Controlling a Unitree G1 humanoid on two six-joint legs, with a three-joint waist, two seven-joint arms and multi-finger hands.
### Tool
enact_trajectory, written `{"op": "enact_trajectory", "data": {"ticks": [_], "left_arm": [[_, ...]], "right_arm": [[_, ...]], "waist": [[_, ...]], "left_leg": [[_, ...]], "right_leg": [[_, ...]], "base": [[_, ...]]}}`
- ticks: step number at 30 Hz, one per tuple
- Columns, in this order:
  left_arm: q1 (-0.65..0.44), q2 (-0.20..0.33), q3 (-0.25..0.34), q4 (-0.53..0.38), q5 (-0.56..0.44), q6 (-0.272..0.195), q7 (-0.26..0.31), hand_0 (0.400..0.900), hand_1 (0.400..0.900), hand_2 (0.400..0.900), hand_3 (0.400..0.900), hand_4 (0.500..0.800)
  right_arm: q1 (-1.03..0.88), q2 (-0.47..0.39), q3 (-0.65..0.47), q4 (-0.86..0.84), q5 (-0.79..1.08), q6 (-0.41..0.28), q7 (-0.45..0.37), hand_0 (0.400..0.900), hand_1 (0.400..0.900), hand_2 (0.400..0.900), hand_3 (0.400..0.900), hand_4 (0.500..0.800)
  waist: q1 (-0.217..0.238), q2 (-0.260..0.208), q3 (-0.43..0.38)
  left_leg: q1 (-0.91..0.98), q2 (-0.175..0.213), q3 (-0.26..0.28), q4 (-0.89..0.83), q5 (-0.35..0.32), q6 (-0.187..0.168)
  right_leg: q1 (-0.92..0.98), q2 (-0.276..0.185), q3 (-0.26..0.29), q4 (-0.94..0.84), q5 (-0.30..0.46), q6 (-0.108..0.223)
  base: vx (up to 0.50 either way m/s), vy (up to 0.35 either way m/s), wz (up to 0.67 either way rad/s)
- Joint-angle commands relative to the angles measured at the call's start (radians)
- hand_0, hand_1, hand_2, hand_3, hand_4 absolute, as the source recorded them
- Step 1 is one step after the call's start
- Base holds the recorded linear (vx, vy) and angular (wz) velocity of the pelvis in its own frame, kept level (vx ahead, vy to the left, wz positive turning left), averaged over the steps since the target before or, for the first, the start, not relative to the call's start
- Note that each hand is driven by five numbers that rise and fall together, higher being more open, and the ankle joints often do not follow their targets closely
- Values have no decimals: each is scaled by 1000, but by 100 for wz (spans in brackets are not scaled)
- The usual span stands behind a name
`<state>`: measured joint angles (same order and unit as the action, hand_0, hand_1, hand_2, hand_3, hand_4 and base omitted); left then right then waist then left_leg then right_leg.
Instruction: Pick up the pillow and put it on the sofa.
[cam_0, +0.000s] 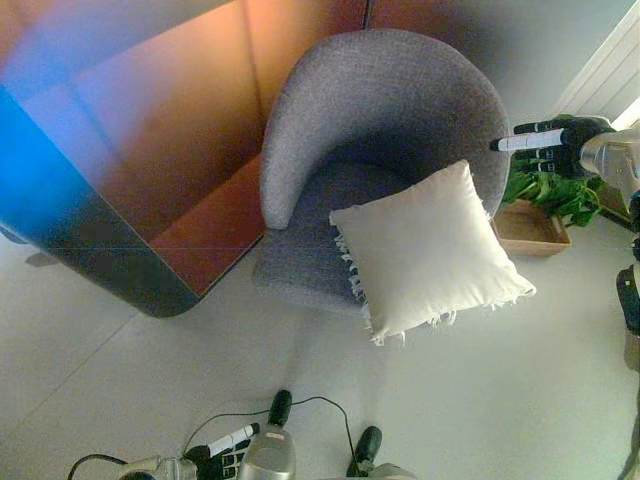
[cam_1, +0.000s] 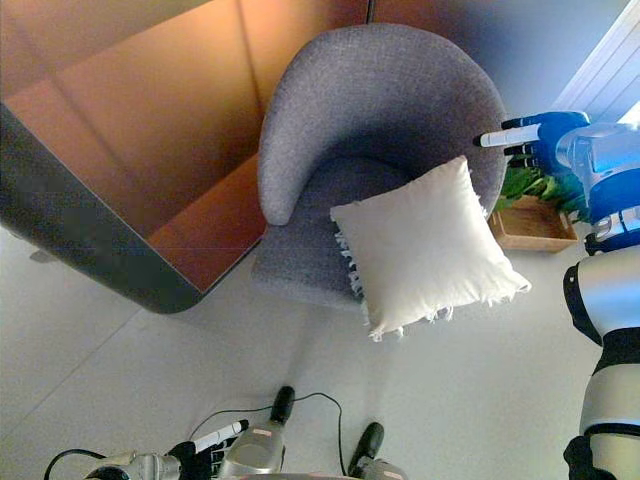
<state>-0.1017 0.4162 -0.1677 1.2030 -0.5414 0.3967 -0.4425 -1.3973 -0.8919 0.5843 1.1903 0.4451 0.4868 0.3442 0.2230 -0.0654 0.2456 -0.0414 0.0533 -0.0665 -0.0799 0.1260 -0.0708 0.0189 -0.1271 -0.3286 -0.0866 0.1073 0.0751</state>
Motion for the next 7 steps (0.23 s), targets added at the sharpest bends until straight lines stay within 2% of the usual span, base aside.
{"op": "enact_trajectory", "data": {"ticks": [1,4,7], "left_arm": [[65,-4,-84,50,66,6,-61,900,900,900,900,800],[60,-13,-81,51,68,0,-64,900,900,900,900,800],[58,-25,-76,57,66,-14,-65,900,900,900,900,800]], "right_arm": [[-43,-88,26,-11,-61,-111,54,900,900,900,900,800],[120,-76,-82,-46,-16,-151,100,900,900,900,900,800],[327,-30,-219,-91,-27,-208,96,900,900,900,900,800]], "waist": [[2,-34,-74],[-12,-26,-88],[-33,-11,-106]], "left_leg": [[40,-9,76,-7,-121,-5],[55,-12,81,-7,-123,-3],[75,-13,93,-7,-129,-1]], "right_leg": [[54,10,13,1,-75,33],[66,6,13,0,-75,37],[78,0,15,0,-75,41]], "base": [[-6,-3,-5],[10,4,-4],[10,5,-9]]}}
